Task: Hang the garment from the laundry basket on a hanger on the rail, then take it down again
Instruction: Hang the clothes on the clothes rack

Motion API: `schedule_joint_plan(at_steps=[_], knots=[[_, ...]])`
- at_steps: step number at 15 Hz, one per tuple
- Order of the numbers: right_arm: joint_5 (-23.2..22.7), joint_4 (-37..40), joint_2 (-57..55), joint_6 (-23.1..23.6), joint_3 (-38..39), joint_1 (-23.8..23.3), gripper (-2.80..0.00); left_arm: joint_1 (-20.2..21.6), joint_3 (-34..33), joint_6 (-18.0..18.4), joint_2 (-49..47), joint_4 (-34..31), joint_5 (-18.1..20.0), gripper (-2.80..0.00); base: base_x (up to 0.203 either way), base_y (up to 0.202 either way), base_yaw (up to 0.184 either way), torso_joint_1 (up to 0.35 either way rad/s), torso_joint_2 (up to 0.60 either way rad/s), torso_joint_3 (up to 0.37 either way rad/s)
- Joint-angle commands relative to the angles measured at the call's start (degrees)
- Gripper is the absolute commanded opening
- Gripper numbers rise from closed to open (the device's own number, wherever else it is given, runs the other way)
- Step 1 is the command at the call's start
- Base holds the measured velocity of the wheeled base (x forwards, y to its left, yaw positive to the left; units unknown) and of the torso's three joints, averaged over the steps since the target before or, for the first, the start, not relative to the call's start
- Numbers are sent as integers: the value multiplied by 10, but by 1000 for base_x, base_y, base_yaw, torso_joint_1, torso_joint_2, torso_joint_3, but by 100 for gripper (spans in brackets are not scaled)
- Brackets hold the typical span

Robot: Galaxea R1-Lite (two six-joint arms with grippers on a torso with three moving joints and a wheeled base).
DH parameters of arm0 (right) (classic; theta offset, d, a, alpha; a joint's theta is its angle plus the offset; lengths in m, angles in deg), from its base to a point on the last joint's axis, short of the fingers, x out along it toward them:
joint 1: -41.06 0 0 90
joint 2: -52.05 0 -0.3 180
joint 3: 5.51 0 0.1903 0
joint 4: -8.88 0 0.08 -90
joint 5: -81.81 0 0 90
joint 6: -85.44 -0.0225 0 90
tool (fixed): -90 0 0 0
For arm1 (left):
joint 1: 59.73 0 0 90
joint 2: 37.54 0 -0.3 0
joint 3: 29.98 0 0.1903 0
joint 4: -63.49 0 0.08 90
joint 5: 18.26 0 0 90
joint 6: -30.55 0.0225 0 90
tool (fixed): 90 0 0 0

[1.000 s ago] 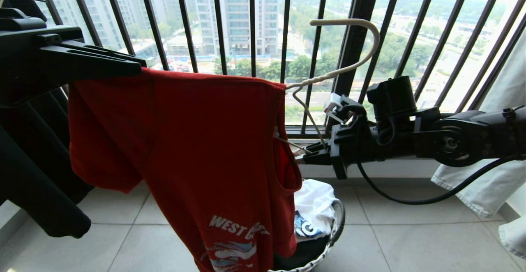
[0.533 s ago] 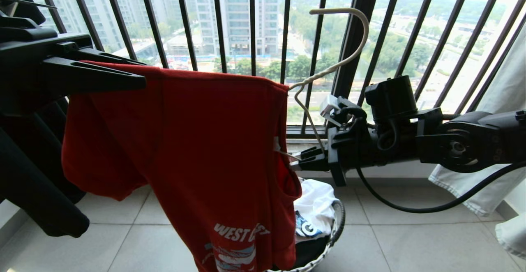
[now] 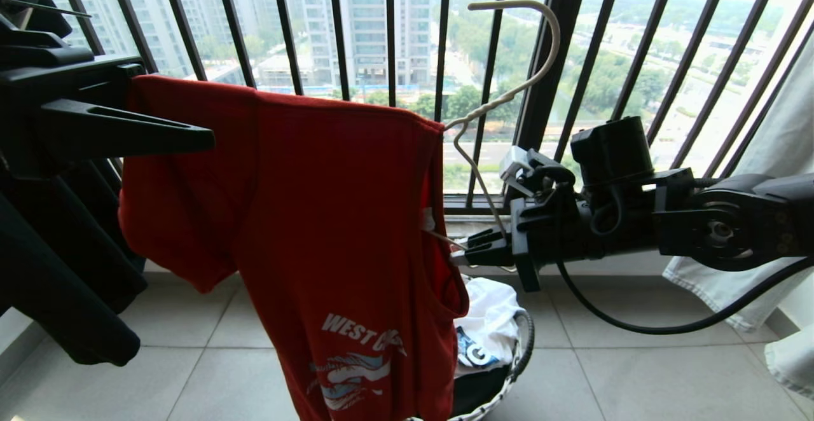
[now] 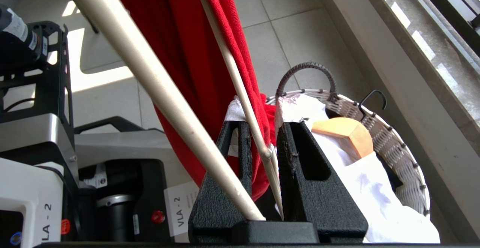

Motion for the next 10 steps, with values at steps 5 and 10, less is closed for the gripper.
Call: schedule_joint_plan(at_steps=[5, 10], knots=[[11, -3, 32, 4, 50, -15, -280, 56, 23, -21, 11, -3, 7, 0, 0, 0, 0, 0, 0, 0], [12, -1, 50, 3, 58, -18, -280, 94, 23, -29, 27, -4, 8, 0, 0, 0, 0, 0, 0, 0]])
